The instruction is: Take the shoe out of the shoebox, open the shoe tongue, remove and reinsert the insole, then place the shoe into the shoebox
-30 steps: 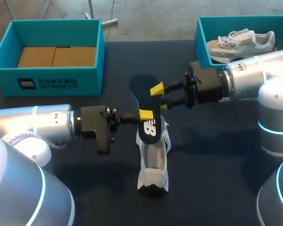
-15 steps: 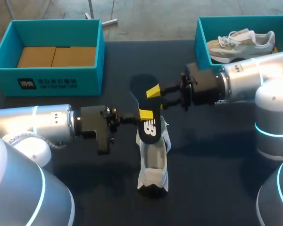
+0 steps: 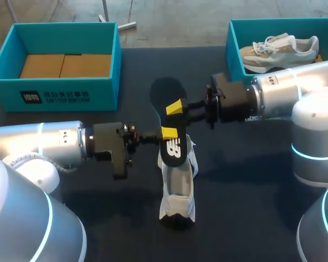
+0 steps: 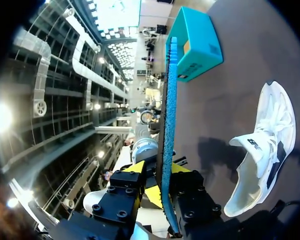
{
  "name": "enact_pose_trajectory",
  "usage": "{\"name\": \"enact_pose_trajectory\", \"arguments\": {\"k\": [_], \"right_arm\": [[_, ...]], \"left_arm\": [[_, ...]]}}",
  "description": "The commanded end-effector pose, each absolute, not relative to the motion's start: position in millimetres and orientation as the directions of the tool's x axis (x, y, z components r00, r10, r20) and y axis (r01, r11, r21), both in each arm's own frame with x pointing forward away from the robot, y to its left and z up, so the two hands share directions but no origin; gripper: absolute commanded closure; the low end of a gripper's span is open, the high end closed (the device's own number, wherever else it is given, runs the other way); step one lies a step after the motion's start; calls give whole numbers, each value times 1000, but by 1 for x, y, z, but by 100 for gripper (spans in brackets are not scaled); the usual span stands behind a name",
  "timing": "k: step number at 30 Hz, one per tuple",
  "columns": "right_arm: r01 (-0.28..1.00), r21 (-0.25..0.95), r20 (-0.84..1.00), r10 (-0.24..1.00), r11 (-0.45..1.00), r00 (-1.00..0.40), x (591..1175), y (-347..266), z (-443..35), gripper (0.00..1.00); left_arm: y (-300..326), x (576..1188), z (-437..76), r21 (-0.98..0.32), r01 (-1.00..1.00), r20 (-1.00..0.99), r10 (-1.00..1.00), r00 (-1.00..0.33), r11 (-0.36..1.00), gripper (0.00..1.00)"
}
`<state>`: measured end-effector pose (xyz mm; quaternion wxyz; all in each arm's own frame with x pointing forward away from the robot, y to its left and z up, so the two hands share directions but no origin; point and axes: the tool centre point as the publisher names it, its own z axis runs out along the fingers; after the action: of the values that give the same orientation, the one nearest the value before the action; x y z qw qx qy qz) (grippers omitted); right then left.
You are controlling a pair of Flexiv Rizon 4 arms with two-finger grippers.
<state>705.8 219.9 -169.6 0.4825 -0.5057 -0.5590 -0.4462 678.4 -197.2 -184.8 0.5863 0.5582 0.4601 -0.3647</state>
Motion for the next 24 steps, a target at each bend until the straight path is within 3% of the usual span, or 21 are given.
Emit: {"name": "enact_pose_trajectory", "arguments": {"k": [1, 5, 13, 24], "right_arm": [[996, 14, 991, 128, 86, -25, 707, 224, -170, 73], [998, 16, 993, 114, 59, -23, 707, 223, -170, 66], [1000, -19, 996, 89, -5, 20, 703, 219, -173, 78], [999, -14, 998, 64, -43, 17, 701, 217, -172, 82]], "left_arm": [[-199, 678, -185, 320, 941, -946, 88, 311, 114, 100], [-199, 678, -185, 320, 941, -946, 88, 311, 114, 100], [-199, 678, -185, 320, 941, -946, 88, 311, 114, 100], [-199, 678, -185, 320, 941, -946, 88, 311, 114, 100]]}}
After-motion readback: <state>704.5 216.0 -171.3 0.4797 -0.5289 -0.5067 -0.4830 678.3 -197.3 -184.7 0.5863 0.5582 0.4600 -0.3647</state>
